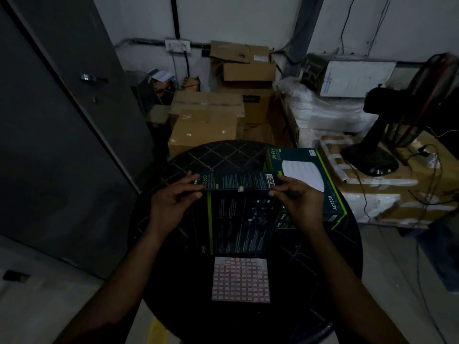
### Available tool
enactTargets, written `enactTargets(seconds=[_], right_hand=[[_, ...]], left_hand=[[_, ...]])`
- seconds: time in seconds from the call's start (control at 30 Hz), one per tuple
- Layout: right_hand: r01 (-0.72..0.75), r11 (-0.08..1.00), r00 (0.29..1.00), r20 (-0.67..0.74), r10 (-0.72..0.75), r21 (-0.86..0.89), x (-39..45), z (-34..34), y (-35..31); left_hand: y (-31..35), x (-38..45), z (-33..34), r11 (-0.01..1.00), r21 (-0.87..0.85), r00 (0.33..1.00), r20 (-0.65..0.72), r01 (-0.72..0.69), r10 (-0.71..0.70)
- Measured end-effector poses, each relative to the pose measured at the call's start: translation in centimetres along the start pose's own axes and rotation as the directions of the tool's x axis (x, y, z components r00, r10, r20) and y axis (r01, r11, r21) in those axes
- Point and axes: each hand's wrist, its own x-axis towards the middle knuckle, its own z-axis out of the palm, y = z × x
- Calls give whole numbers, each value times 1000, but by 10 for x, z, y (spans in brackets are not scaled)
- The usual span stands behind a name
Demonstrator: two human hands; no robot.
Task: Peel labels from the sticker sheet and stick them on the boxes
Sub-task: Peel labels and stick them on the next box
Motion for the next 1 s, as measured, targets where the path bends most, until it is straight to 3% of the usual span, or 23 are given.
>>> enactTargets(seconds=[0.1, 0.17, 0.37, 0.47, 0.57, 0.63, 0.77, 0.9, 1.0], right_hand=[[-41, 999, 995, 88, 39, 23, 4, -14, 7], [-94, 987, 991, 111, 80, 128, 4, -23, 14], [-230, 891, 973, 105, 205, 392, -6, -20, 33], [-379, 855, 913, 295, 282, 354, -9, -28, 42], [-383, 924, 791, 522, 318, 16, -10, -17, 46], [-378, 918, 743, 554, 376, -117, -11, -2, 53], [-359, 925, 788, 490, 372, -123, -6, 7, 54], [-238, 971, 854, 468, 227, -36, 6, 13, 39], [-60, 993, 878, 467, 101, -102, 19, 17, 20]], left_hand=[[-6, -1, -2, 988, -156, 999, -30, 21, -26], [-8, -3, -5, 971, -235, 998, -30, 39, -47], [-7, -4, -7, 968, -244, 998, -13, 49, -54], [-6, -3, -5, 973, -218, 996, -47, 68, -80], [-1, -1, 3, 997, -79, 994, -110, 6, -15], [0, 0, 8, 1000, 18, 990, -143, -3, 5], [4, -4, 7, 946, 314, 977, -163, -78, 135], [19, -6, -3, 753, 646, 956, -122, -126, 265], [36, -8, 1, 661, 731, 949, -59, -170, 308]])
